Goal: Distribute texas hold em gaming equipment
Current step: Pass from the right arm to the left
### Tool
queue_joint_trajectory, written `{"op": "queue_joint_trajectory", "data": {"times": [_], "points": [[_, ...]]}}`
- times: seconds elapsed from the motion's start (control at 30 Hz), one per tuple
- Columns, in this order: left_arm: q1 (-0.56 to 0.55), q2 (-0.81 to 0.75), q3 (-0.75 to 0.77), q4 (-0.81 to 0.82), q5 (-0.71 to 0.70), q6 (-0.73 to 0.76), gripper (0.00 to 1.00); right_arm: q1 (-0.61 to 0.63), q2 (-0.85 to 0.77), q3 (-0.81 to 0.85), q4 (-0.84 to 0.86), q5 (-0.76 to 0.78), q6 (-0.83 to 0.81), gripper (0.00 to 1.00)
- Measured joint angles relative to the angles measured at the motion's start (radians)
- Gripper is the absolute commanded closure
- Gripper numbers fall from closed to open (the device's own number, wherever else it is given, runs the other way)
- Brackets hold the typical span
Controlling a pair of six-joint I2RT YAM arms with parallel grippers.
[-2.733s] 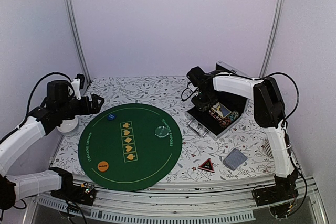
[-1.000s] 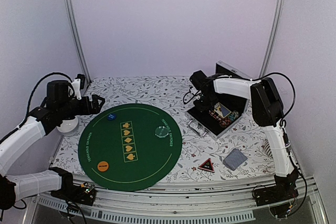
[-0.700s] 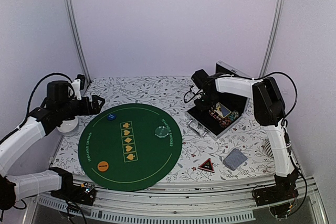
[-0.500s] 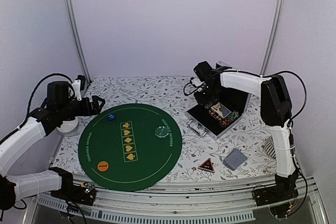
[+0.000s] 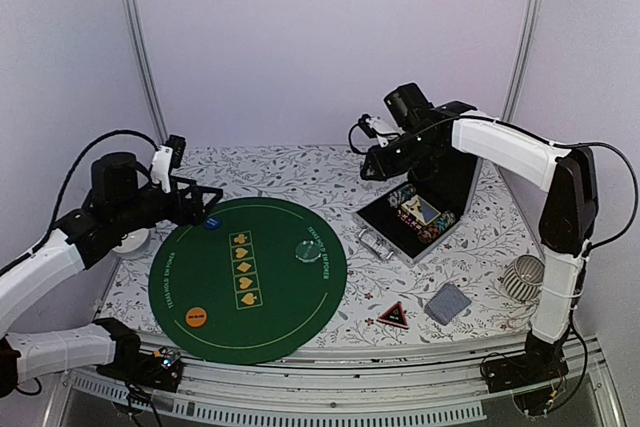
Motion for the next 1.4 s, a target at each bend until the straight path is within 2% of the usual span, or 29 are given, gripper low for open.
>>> {"op": "queue_joint_trajectory", "data": {"times": [0.13, 0.27, 0.37, 0.43, 0.57, 0.67, 0.77, 0.87, 1.13, 1.27, 1.4], "points": [[-0.312, -0.004, 0.028, 0.024, -0.042, 0.161, 0.10, 0.072, -0.089, -0.058, 0.005, -0.141, 0.043, 0.98], [-0.624, -0.016, 0.034, 0.050, -0.122, 0.412, 0.02, 0.180, -0.166, -0.139, 0.038, -0.269, 0.086, 0.98], [-0.787, -0.011, 0.027, 0.066, -0.198, 0.580, 0.02, 0.254, -0.199, -0.191, 0.069, -0.342, 0.124, 0.98], [-0.852, 0.018, 0.026, 0.079, -0.257, 0.665, 0.02, 0.299, -0.202, -0.207, 0.084, -0.373, 0.145, 0.98], [-0.881, 0.102, 0.026, 0.088, -0.335, 0.773, 0.04, 0.381, -0.202, -0.225, 0.121, -0.429, 0.186, 0.98], [-0.881, 0.141, 0.026, 0.087, -0.363, 0.821, 0.14, 0.414, -0.202, -0.232, 0.150, -0.462, 0.209, 0.98], [-0.880, 0.145, 0.026, 0.090, -0.379, 0.855, 0.28, 0.431, -0.202, -0.243, 0.185, -0.481, 0.230, 0.98], [-0.879, 0.153, 0.027, 0.104, -0.392, 0.874, 0.38, 0.443, -0.202, -0.254, 0.206, -0.494, 0.246, 0.98], [-0.865, 0.183, 0.028, 0.109, -0.404, 0.886, 0.34, 0.452, -0.202, -0.260, 0.248, -0.507, 0.264, 0.98], [-0.861, 0.187, 0.028, 0.126, -0.405, 0.888, 0.45, 0.451, -0.202, -0.267, 0.261, -0.508, 0.274, 0.98], [-0.859, 0.192, 0.029, 0.135, -0.404, 0.880, 0.46, 0.451, -0.202, -0.275, 0.272, -0.506, 0.273, 0.98]]}}
